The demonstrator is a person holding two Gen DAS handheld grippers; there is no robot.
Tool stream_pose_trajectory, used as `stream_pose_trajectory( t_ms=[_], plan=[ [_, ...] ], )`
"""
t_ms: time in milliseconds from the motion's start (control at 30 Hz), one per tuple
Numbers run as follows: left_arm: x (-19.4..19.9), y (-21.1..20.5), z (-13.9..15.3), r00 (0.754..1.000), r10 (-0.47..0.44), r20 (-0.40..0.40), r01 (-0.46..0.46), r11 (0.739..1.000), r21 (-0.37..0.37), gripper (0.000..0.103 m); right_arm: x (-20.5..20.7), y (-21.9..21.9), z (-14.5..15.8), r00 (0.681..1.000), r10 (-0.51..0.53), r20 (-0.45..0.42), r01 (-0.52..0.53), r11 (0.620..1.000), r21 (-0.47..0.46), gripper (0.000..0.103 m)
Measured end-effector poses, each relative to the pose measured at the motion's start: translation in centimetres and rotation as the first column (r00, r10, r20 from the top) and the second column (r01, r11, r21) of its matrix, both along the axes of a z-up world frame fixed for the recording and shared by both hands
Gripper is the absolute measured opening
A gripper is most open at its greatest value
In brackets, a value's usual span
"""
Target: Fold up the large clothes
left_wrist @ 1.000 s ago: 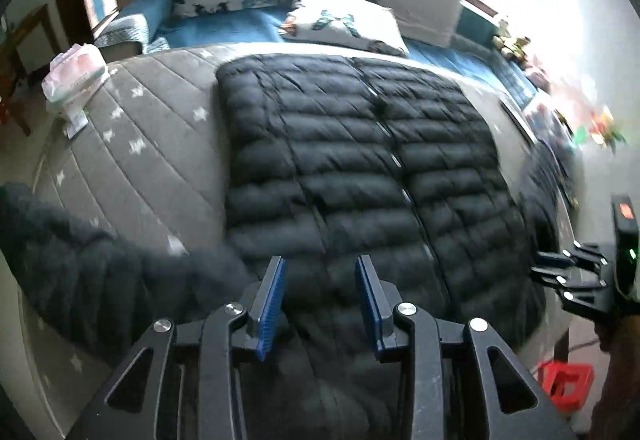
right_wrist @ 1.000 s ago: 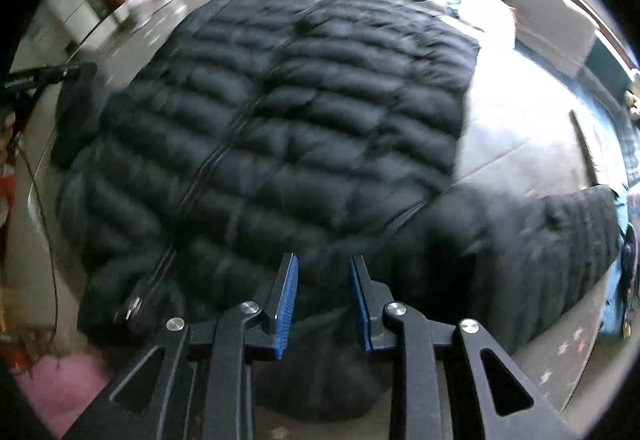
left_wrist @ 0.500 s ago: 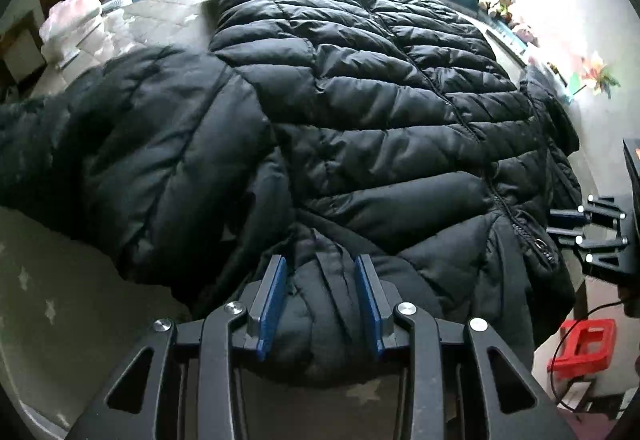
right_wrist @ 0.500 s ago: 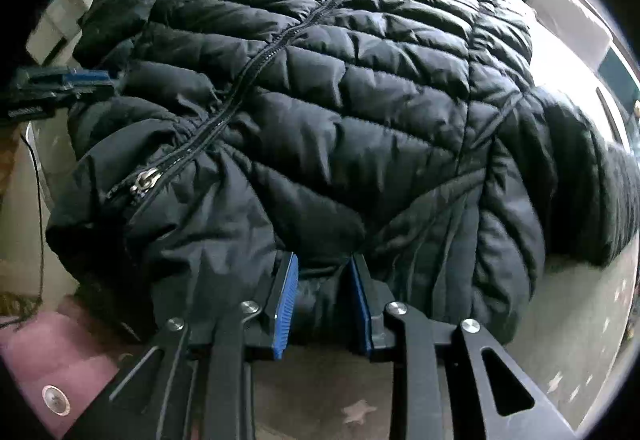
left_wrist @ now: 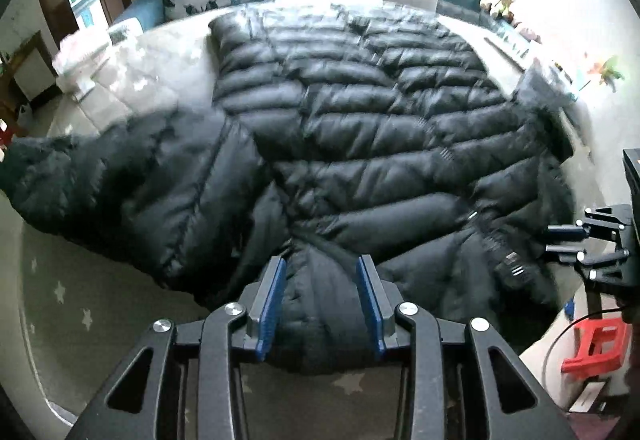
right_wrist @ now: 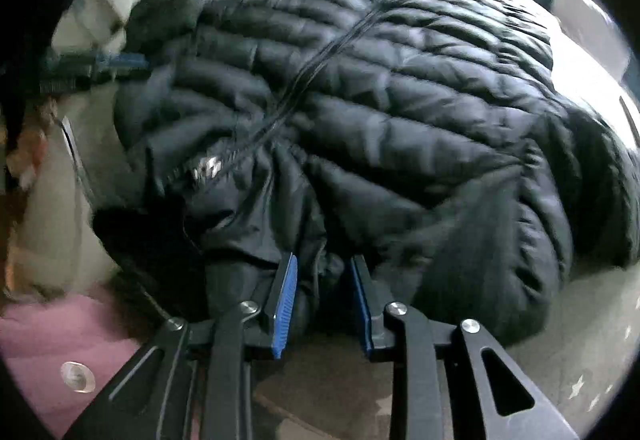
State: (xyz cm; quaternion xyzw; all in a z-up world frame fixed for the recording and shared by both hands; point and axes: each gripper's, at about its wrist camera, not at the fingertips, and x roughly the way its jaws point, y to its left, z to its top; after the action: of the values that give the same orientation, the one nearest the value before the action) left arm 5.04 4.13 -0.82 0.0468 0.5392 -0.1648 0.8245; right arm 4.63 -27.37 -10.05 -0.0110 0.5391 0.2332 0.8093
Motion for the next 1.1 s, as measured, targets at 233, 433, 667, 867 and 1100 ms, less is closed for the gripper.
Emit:
stream_pose_trajectory(
  t_ms=[233,433,667,867,1100],
  plan=[
    [0.3,-4.0,2.1,0.998,-0.052,0.027,0.054,0.997,-0.059,0.063,2.8,-14.3,2.0,0.925,-0.377,0.048,0.374,0.925,0.062,0.049],
    [1.1,-8.1,0.7,0.994,-0.109,-0.028,0.107,0.992,-0.066,0.063,4.9,-25.0,0.7,0.785,-0.619,0.010,0.617,0.784,0.076,0.049],
    [1.9,-10.8,-0.7,0.990,-0.128,-0.056,0.124,0.990,-0.066,0.063,7.6,-32.0,-2.4,0.636,-0.764,-0.110,0.768,0.612,0.190,0.049],
    [2.7,-11.5,-1.1,0.991,-0.118,-0.062,0.115,0.992,-0.046,0.063,9.3,-34.7,-5.1,0.558,-0.811,-0.176,0.824,0.515,0.237,0.049],
    [3.6,-11.1,-1.6,0.994,-0.088,-0.067,0.086,0.996,-0.025,0.063,9.6,-36.6,-6.4,0.504,-0.840,-0.201,0.839,0.420,0.346,0.049]
  ],
)
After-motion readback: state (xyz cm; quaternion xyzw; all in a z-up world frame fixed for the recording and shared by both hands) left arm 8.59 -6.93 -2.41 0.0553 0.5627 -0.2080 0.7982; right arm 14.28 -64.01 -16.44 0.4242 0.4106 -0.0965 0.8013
